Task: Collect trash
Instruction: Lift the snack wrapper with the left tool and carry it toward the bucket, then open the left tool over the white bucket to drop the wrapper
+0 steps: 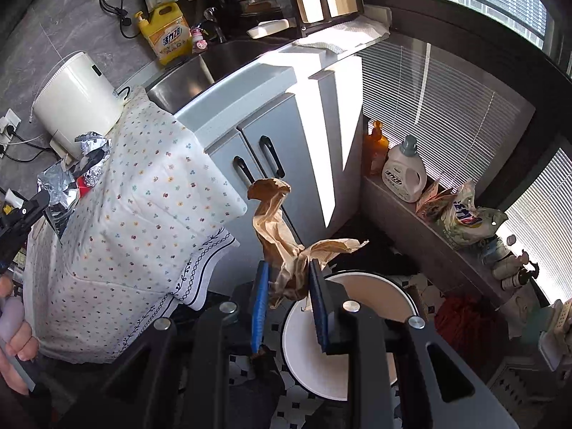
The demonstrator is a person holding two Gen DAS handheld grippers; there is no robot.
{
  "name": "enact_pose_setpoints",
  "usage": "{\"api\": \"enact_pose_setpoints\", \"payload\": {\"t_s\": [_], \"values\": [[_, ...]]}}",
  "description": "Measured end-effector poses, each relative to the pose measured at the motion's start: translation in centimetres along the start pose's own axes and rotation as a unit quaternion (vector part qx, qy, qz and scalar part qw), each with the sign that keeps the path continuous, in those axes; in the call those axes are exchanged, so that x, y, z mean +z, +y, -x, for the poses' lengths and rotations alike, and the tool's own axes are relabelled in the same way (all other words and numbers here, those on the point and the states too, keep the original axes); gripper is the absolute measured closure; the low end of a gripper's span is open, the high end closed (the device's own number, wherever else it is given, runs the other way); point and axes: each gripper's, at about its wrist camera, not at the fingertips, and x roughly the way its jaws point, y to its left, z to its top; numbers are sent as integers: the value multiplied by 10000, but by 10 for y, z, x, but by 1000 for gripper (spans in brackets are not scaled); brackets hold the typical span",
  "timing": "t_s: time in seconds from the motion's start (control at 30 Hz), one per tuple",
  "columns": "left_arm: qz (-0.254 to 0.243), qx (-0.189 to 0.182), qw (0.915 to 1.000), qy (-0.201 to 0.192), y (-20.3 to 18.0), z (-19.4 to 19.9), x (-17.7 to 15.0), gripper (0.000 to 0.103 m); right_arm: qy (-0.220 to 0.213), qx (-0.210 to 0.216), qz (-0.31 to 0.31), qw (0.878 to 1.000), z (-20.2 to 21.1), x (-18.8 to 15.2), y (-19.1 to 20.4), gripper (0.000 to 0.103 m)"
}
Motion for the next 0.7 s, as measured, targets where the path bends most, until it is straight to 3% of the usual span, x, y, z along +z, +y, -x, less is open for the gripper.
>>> {"api": "enact_pose_setpoints", "payload": {"t_s": [0.17,0.23,0.3,0.7], "values": [[-72,61,9992,388,-35,-18,-42,90,552,61,76,9984,-23,-28,-32,68],[-68,68,9985,542,-46,-25,-58,90,725,110,151,9972,-30,-40,-41,52],[-77,102,9977,668,-57,-32,-73,90,835,154,208,9962,-34,-50,-49,43],[-185,-125,9918,1255,-116,-74,-137,90,664,-100,-63,9977,-3,-70,-124,40]]}}
